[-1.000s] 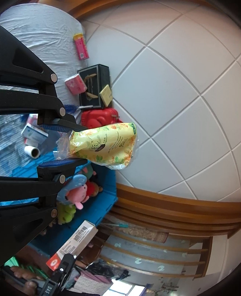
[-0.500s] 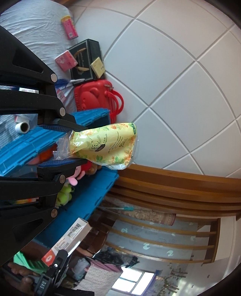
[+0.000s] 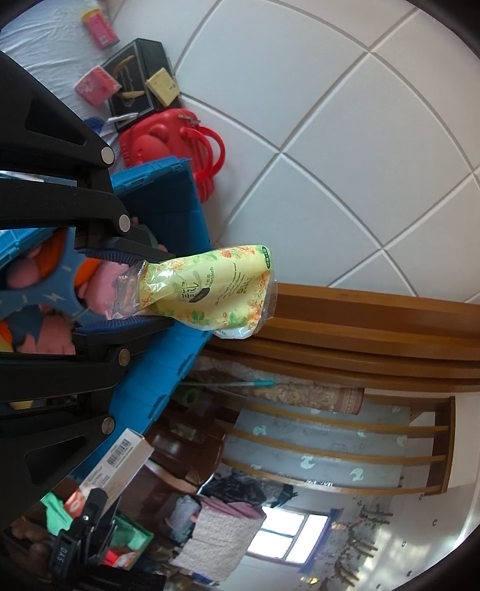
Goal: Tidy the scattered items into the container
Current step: 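Carry the soap pack and medicine box in both grippers over the blue crate, then open both grippers to drop the soap pack and medicine box into the crate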
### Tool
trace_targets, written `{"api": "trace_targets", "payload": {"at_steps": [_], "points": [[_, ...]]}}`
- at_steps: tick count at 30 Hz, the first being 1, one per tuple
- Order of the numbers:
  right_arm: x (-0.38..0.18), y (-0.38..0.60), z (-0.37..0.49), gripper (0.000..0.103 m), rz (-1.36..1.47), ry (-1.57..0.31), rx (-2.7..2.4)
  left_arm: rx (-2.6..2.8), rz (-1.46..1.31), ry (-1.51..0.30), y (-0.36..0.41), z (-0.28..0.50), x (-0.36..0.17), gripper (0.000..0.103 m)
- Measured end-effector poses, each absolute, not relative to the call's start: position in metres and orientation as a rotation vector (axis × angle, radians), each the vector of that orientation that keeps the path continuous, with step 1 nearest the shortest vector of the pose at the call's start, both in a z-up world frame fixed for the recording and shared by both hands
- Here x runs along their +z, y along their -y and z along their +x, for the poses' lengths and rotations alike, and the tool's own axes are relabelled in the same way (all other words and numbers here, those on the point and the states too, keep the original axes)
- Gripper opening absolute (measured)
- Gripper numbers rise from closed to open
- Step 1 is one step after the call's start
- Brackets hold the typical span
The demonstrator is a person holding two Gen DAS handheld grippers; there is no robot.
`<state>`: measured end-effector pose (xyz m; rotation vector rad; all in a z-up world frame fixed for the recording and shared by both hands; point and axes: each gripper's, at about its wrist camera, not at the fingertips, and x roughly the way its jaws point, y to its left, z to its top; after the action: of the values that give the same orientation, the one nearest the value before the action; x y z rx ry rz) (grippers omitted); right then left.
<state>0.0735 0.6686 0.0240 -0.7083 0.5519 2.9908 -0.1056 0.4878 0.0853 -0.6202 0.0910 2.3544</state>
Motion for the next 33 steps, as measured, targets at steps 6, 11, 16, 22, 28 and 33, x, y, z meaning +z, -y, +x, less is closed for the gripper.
{"api": "trace_targets", "payload": {"at_steps": [6, 11, 16, 22, 28, 33], "points": [[0.019, -0.689, 0.068, 0.041, -0.704, -0.571, 2.962, 2.38, -0.612, -0.097, -0.506, -0.136, 0.09, 0.024], [0.016, -0.7, 0.063, 0.041, -0.711, -0.58, 2.941, 2.393, -0.612, -0.061, -0.509, -0.161, 0.097, 0.025], [0.011, -0.709, 0.056, 0.041, -0.721, -0.579, 2.921, 2.399, -0.601, -0.054, -0.52, -0.183, 0.103, 0.025], [0.007, -0.715, 0.048, 0.041, -0.732, -0.572, 2.909, 2.41, -0.62, -0.03, -0.532, -0.21, 0.109, 0.027], [0.007, -0.716, 0.042, 0.041, -0.737, -0.57, 2.906, 2.459, -0.682, 0.049, -0.528, -0.233, 0.105, 0.095], [0.005, -0.716, 0.038, 0.041, -0.74, -0.571, 2.917, 2.453, -0.698, 0.044, -0.523, -0.239, 0.097, 0.095]]}}
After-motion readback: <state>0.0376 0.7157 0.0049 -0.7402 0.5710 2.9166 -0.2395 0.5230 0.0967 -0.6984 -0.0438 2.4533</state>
